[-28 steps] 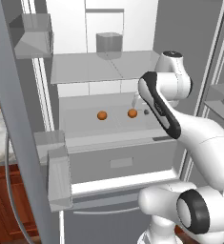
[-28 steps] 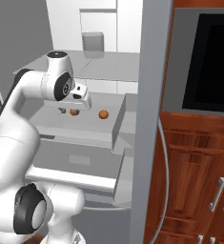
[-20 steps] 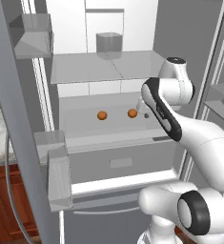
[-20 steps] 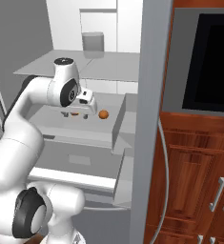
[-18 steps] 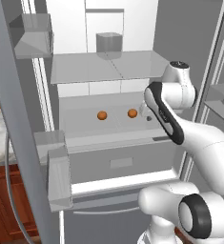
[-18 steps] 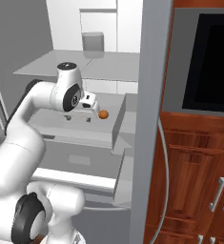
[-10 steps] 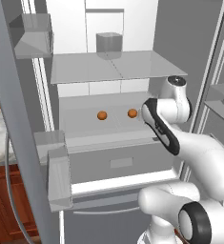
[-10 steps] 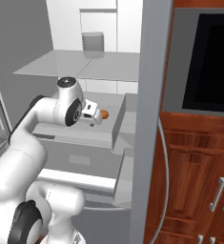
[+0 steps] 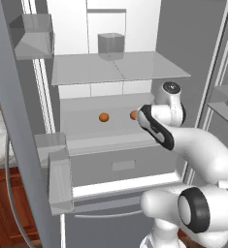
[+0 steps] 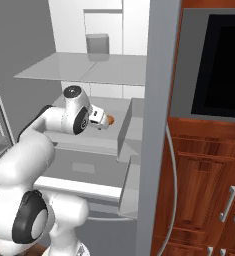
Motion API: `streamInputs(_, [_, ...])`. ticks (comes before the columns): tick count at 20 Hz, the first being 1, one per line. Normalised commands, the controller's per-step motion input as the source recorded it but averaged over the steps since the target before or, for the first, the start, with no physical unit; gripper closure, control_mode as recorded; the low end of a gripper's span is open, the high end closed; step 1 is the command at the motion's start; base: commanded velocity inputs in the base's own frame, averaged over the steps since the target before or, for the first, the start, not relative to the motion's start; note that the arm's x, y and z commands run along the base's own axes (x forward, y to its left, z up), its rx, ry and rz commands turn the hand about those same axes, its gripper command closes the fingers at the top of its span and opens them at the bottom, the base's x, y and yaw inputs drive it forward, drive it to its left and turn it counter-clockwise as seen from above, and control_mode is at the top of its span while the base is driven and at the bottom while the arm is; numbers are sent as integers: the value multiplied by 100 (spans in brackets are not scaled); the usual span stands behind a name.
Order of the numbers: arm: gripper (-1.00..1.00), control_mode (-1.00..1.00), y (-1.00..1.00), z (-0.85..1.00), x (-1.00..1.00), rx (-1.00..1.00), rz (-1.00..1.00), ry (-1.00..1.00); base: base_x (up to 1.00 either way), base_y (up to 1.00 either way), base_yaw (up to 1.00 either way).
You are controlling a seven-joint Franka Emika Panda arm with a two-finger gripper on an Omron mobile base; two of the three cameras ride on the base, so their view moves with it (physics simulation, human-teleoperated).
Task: Pick the two tangerines from the fridge and place them on the plate next to the blender to make a fruit smoothie.
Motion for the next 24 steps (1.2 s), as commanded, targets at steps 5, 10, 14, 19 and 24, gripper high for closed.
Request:
streamInputs(5, [-100,-100,0,-8,26,0,0,0,0,0,0])
streamInputs(10, [-100,-100,0,-21,30,1,0,3,0,0,0])
streamInputs(14, [-100,-100,0,-33,38,0,0,1,0,0,0])
streamInputs(19, [-100,-100,0,-17,28,0,0,0,0,0,0])
streamInputs(24, [-100,-100,2,-9,32,0,0,0,0,0,0])
